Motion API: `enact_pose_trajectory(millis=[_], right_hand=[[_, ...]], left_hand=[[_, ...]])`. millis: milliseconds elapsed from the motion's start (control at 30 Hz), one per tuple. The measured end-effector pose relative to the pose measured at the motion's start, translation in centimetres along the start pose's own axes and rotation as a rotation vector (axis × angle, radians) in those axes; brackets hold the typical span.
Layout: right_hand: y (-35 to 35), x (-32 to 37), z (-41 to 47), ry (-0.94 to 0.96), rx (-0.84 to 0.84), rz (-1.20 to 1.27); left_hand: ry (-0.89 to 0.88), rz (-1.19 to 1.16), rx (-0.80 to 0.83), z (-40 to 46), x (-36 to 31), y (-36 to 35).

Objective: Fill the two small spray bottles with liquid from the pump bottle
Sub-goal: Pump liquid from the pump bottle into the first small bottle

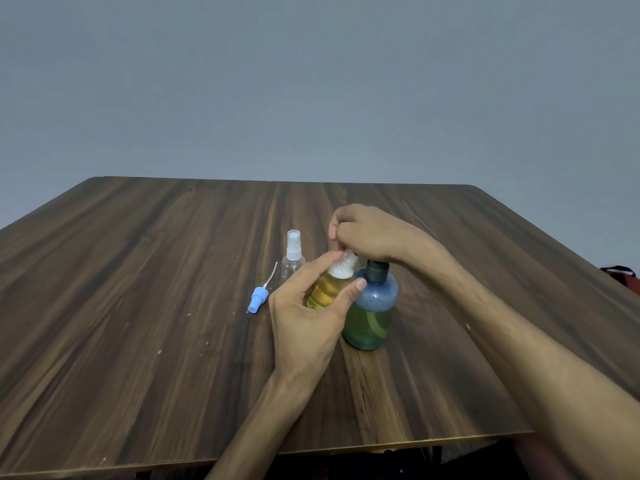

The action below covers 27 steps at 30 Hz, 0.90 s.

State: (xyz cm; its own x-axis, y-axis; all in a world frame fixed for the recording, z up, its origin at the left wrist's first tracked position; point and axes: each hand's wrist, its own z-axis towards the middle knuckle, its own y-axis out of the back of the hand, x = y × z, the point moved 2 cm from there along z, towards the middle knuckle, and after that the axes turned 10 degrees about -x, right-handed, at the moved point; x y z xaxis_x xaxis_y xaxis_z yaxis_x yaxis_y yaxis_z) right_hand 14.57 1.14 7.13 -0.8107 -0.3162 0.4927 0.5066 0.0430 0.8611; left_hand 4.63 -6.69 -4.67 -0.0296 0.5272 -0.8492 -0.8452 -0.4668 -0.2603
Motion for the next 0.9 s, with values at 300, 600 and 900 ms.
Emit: enact_pose_trajectory(millis=[300, 600, 900], right_hand=[[0.21, 0.06, -0.27, 0.025, -0.038, 0.014], [0.37, 0.05, -0.07, 0.016, -0.010, 0.026], [0.22, -0.06, 0.07, 0.013, -0.008, 0.030]], left_hand=[[0.000, -0.005, 0.007, -0.02, -0.06, -0.04], [-0.011, 0.003, 0.025, 0.02, -0.04, -0.02], [-0.012, 0.002, 0.009, -0.04, -0.23, -0.01]])
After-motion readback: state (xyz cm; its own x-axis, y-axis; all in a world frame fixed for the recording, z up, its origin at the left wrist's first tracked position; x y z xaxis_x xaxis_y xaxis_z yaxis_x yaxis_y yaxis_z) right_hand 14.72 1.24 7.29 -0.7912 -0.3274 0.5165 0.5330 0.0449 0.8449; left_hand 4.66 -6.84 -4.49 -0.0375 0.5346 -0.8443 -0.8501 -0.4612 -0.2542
